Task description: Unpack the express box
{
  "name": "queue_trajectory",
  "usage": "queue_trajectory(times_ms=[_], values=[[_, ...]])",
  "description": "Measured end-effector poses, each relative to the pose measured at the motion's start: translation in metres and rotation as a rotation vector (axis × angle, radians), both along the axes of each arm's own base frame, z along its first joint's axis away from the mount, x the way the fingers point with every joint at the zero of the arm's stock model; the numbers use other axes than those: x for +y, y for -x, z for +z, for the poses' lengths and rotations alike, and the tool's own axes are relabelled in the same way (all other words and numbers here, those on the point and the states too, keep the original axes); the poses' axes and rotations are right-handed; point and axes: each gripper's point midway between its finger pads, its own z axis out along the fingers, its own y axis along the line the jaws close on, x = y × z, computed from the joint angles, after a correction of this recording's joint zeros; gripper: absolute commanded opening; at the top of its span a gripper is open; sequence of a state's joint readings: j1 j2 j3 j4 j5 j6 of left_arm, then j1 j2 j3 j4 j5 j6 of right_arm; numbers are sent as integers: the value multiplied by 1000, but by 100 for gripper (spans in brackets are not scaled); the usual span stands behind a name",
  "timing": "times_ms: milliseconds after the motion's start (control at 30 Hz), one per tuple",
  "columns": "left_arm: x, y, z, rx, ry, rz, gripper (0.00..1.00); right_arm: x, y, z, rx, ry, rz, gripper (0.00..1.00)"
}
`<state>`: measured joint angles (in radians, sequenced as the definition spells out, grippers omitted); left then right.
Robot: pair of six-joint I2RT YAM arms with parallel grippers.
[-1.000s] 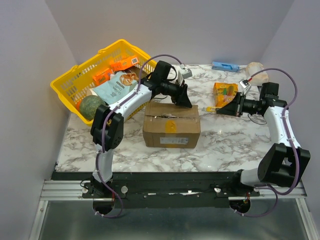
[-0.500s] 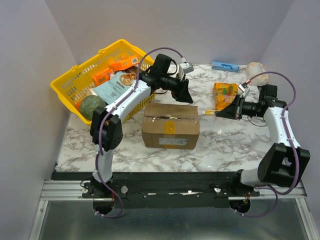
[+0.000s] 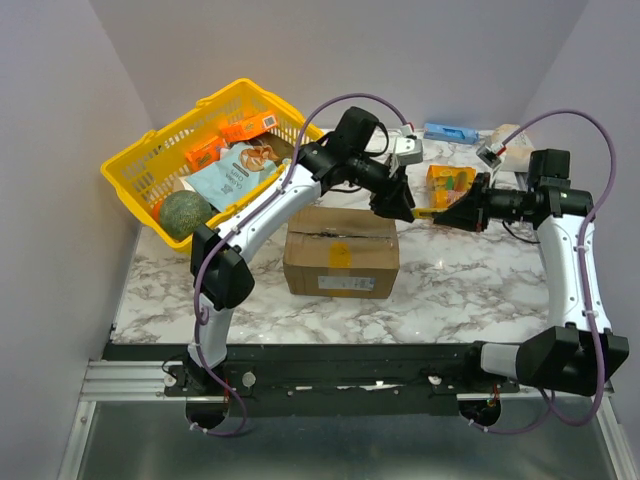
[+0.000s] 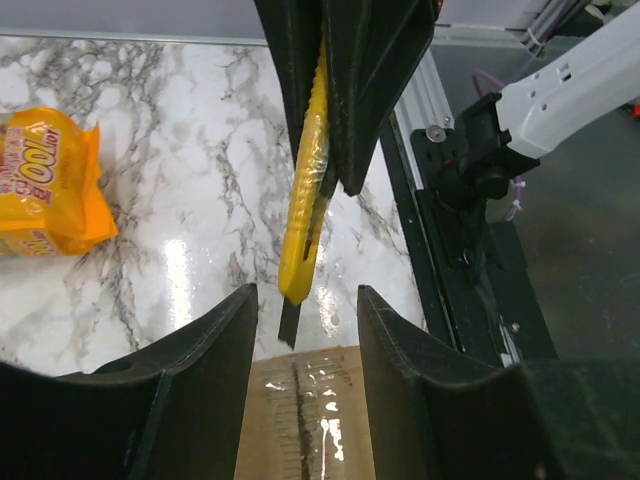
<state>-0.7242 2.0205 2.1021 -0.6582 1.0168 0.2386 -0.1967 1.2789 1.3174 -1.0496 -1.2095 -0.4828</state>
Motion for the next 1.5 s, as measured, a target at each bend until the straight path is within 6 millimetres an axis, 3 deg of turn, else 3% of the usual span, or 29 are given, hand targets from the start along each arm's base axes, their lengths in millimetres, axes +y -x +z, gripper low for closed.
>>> queue_trajectory(times_ms=[133,300,400,667,833,867,900,1200,1267,1300,1333,1500], values=[[-3,10,-4,7,-11,-26,47,9,4,2,-44,37,38,1],[-4,10,-3,4,-7,-26,30,18,8,1,-68,67,74,1],[-4,10,-3,19,-6,-26,29,20,9,2,-89,89,82,1],[-4,11,-2,25,-4,-26,38,22,9,6,-112,110,84,0],[-4,13,-1,37,-1,-36,19,25,9,8,-122,120,90,1],[-4,15,-1,43,0,-42,6,25,8,8,-125,127,86,1],[-4,15,-1,45,1,-44,0,25,8,9,-127,131,84,1],[-3,10,13,59,52,-61,0,27,0,24,-106,105,44,1],[-2,7,17,73,74,-58,0,28,-3,29,-88,90,36,9],[-1,7,19,83,82,-58,0,29,-4,32,-78,80,37,28],[1,5,22,90,92,-53,0,30,-6,34,-67,68,37,35],[11,11,24,159,111,-28,0,35,-10,59,-94,39,45,62]])
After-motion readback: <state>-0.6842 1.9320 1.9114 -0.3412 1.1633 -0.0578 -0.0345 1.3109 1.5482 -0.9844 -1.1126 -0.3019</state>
